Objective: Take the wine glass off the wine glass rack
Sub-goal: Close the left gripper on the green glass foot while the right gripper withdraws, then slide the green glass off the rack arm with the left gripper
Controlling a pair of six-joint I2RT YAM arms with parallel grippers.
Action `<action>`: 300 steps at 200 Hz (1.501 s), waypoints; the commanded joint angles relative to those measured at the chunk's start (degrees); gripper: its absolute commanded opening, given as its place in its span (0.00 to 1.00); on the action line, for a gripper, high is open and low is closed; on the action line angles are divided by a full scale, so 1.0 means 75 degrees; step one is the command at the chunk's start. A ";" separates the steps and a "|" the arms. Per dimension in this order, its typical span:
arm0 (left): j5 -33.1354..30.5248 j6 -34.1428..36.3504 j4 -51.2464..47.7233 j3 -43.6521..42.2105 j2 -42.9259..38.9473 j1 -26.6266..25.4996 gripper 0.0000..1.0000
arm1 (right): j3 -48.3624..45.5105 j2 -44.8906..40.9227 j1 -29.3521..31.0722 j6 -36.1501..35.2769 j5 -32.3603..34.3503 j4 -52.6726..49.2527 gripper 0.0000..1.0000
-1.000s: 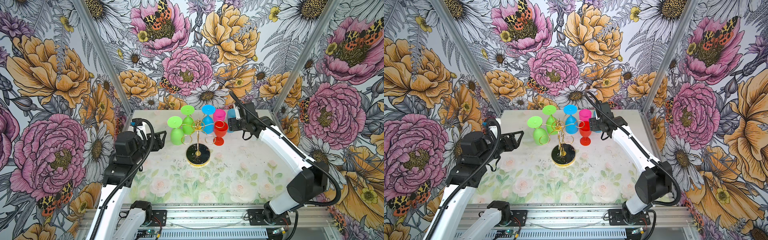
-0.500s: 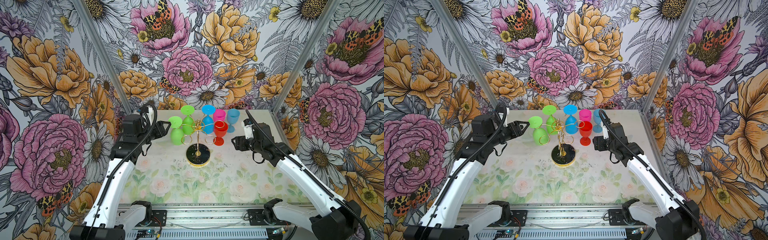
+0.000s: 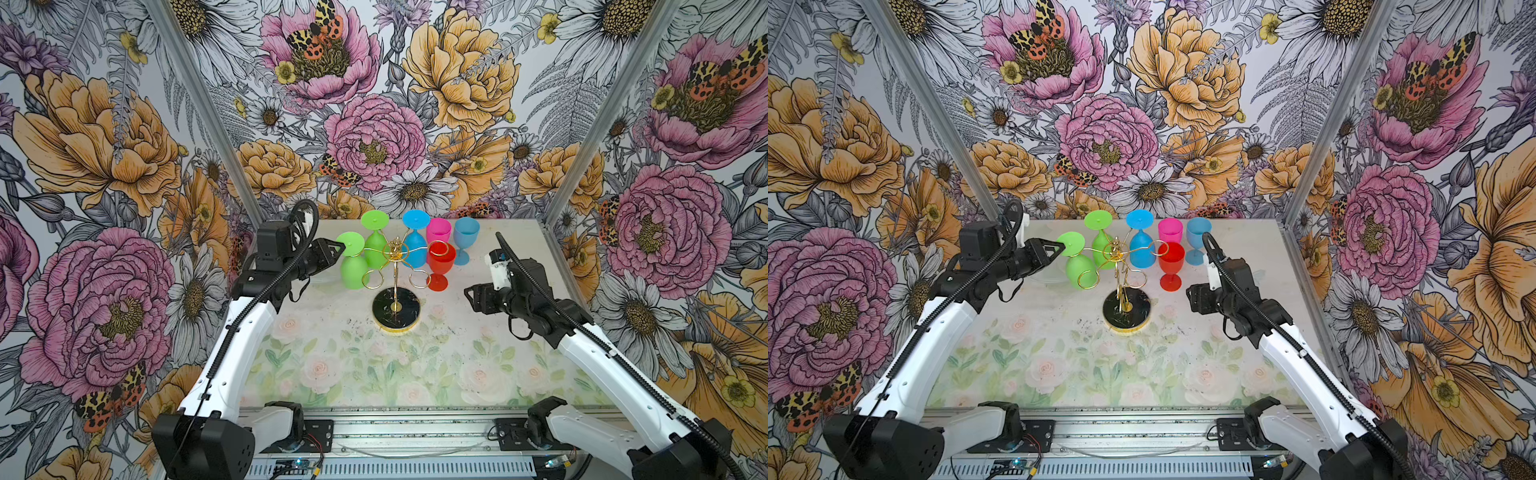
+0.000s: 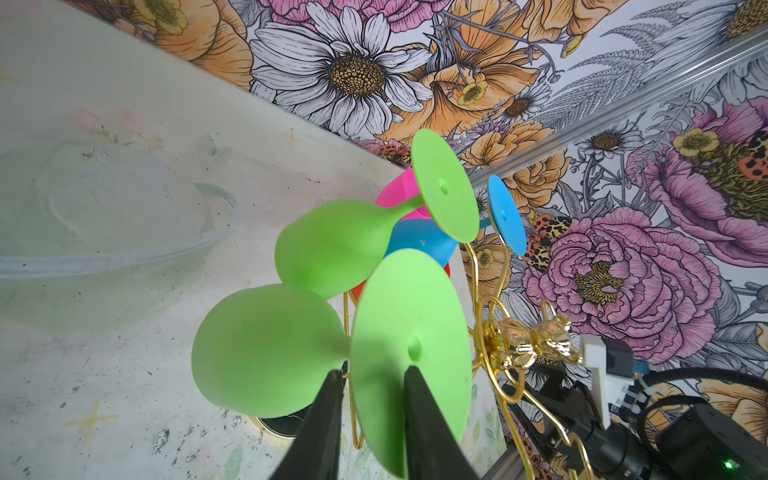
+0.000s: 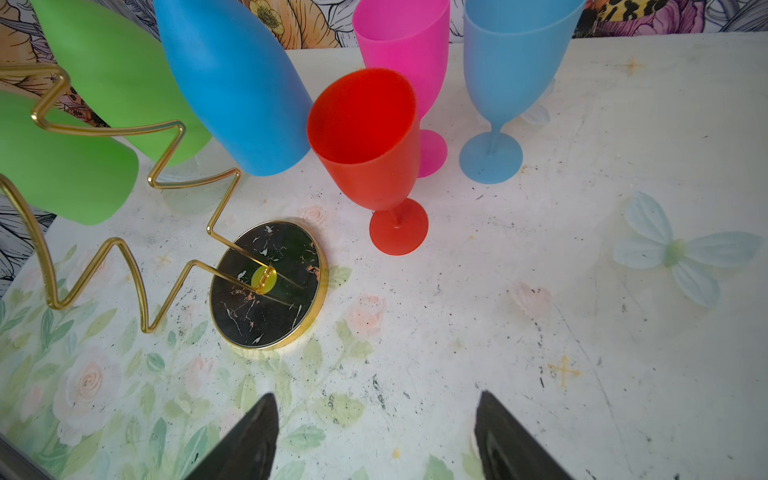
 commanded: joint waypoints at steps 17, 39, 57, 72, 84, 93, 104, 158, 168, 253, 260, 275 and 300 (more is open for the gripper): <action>0.0192 -0.0150 -0.0021 0.0118 -0.0158 0.0055 0.19 | -0.0118 -0.0129 0.0039 0.0153 -0.0064 0.0250 0.75; 0.0236 -0.0179 -0.0027 0.0125 -0.0217 0.0052 0.14 | -0.0165 -0.0141 0.0044 0.0180 -0.0041 0.0273 0.75; 0.0249 -0.0225 -0.0021 0.0117 -0.0288 0.0059 0.13 | -0.0203 -0.0154 0.0040 0.0194 -0.0042 0.0273 0.75; 0.0287 -0.0292 -0.0028 0.0130 -0.0350 0.0050 0.12 | -0.0219 -0.0165 0.0038 0.0237 0.0050 0.0274 0.75; 0.0358 -0.0362 -0.0021 0.0142 -0.0393 0.0058 0.11 | -0.0245 -0.0165 0.0044 0.0260 0.0084 0.0273 0.75; 0.0453 -0.0415 -0.0028 0.0158 -0.0409 0.0058 0.10 | -0.0236 -0.0147 0.0048 0.0281 0.0100 0.0267 0.75; 0.0633 -0.0499 -0.0025 0.0185 -0.0406 0.0051 0.09 | -0.0229 -0.0153 0.0038 0.0294 0.0088 0.0274 0.75; 0.0930 -0.0953 0.0035 0.0220 -0.0466 0.0058 0.00 | -0.0262 -0.0153 0.0043 0.0339 0.0107 0.0273 0.75; 0.0968 -0.1081 0.0041 0.0245 -0.0466 0.0059 0.00 | -0.0277 -0.0153 0.0048 0.0342 0.0109 0.0282 0.75; 0.1644 -0.2111 0.0169 0.0480 -0.0163 -0.0004 0.00 | -0.0375 -0.0182 0.0037 0.0377 0.0121 0.0310 0.75; 0.1663 -0.2135 0.0173 0.0504 -0.0119 -0.0023 0.00 | -0.0381 -0.0187 0.0040 0.0377 0.0120 0.0320 0.75; 0.1735 -0.2177 0.0172 0.0557 -0.0002 -0.0052 0.00 | -0.0418 -0.0220 0.0043 0.0377 0.0135 0.0320 0.75; 0.1798 -0.2212 0.0173 0.0633 0.0194 -0.0127 0.00 | -0.0459 -0.0281 0.0035 0.0380 0.0157 0.0320 0.75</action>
